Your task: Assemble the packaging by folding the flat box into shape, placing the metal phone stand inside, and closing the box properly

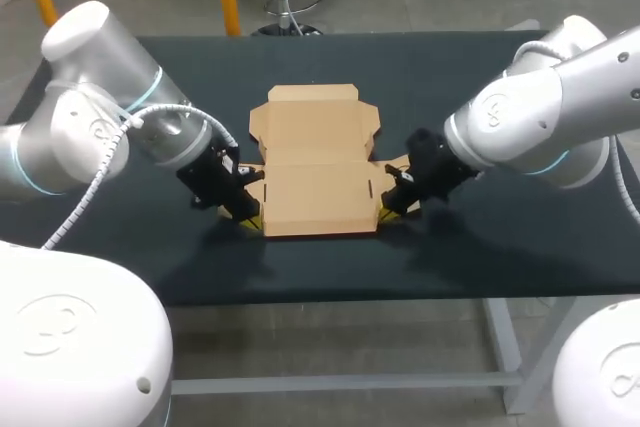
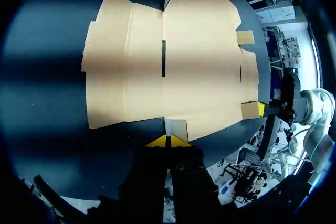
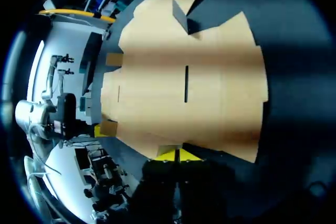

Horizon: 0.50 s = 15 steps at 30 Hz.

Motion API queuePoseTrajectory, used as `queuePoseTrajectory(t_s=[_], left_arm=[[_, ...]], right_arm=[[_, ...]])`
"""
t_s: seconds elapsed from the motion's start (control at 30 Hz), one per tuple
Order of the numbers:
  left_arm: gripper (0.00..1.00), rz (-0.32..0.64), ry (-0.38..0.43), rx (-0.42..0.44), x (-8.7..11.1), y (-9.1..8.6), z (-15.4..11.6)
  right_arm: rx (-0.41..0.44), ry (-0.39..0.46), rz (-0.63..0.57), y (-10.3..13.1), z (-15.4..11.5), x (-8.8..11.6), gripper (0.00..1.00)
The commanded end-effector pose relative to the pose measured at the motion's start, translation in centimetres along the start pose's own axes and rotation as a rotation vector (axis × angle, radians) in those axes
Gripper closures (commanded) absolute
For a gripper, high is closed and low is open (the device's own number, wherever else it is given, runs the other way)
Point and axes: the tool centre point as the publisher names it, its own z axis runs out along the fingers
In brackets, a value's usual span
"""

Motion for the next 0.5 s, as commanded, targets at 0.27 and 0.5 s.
queuePoseTrajectory(t_s=[0.27,0.5], left_arm=[[1.00,0.019,-0.014,0.002,1.29,0.71,0.29],[1.00,0.025,-0.017,-0.010,1.44,0.92,0.88]], right_arm=[[0.004,-0.023,-0.013,-0.13,0.43,0.77,1.00],[0.006,-0.034,-0.023,-0.32,0.69,1.22,1.00]])
